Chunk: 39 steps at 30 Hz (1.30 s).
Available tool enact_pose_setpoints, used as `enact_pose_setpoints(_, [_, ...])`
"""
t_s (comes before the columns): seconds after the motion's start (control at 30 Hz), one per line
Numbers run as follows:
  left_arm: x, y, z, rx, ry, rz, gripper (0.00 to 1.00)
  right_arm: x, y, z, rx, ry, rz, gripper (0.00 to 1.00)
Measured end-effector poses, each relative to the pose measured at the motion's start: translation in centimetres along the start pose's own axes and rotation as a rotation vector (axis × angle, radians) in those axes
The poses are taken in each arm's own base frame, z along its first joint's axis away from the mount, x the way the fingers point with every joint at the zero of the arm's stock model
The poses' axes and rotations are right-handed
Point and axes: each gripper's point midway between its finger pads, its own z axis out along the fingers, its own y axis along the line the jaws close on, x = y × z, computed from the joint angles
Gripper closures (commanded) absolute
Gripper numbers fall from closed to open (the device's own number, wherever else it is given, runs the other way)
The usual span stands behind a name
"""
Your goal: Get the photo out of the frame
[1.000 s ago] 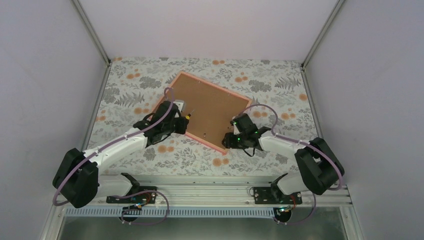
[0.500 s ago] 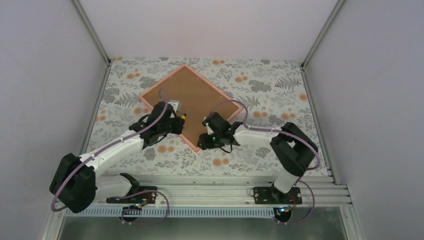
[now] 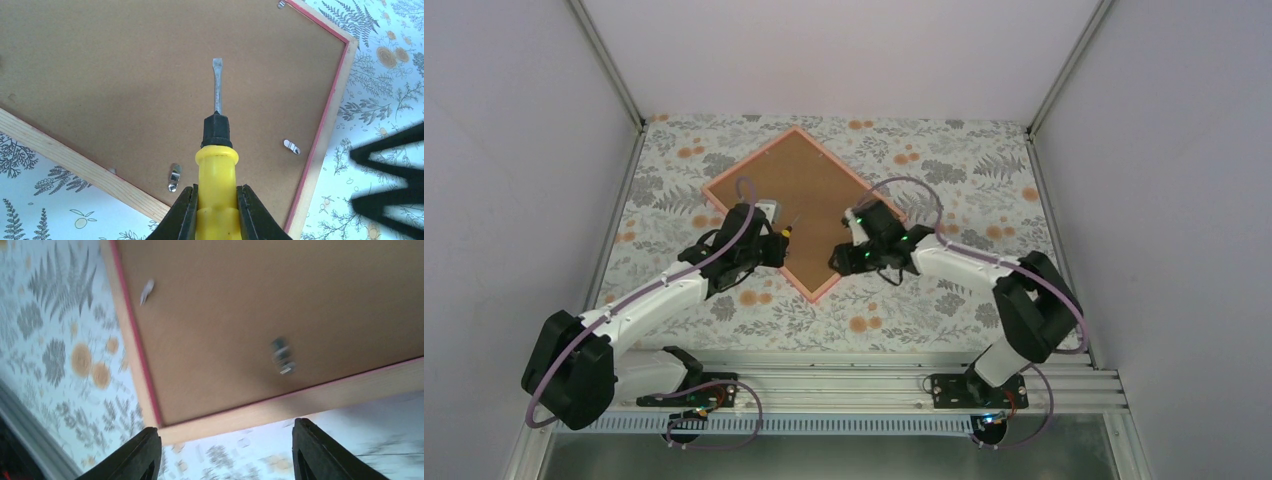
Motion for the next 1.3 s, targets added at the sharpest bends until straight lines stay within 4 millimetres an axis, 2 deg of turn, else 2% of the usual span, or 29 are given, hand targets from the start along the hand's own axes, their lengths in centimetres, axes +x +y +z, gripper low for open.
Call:
enact_pose_setpoints(0.17, [0.0, 0.0, 0.0, 0.003, 0.002, -0.001, 0.98, -4.8, -4.5, -3.5, 0.044, -0.13, 0.028, 0.42])
enact_pose_setpoints(0.4, [0.4, -0.1, 0.4, 0.014, 0.023, -0.003, 0.98, -10.8, -12.0, -5.8, 0.128, -0.236, 0.078, 0.42])
enact_pose_setpoints(0.57, [0.5, -0.1, 0.9, 0.013, 0.029, -0.004, 0.98, -13.8, -16.6, -5.0, 0.159, -0.257, 0.107, 0.42])
enact_pose_setpoints(0.7, [0.9, 0.1, 1.2, 0.006, 0.043, -0.004, 0.98, -14.6, -19.1, -3.0, 0.161, -0.228, 0.125, 0.43])
enact_pose_setpoints(0.93, [1.2, 0.2, 1.6, 0.004, 0.056, 0.003, 0.98, -13.6, -19.9, -0.1, 0.125, -0.162, 0.125, 0.44])
enact_pose_setpoints(1.17, [1.5, -0.1, 2.1, 0.023, 0.07, 0.003, 0.98, -13.1, -19.4, 0.3, 0.086, -0.157, 0.11, 0.45])
enact_pose_setpoints(1.3, [1.5, -0.5, 2.3, 0.043, 0.076, 0.002, 0.98, -11.4, -18.4, 0.2, 0.059, -0.137, 0.101, 0.46])
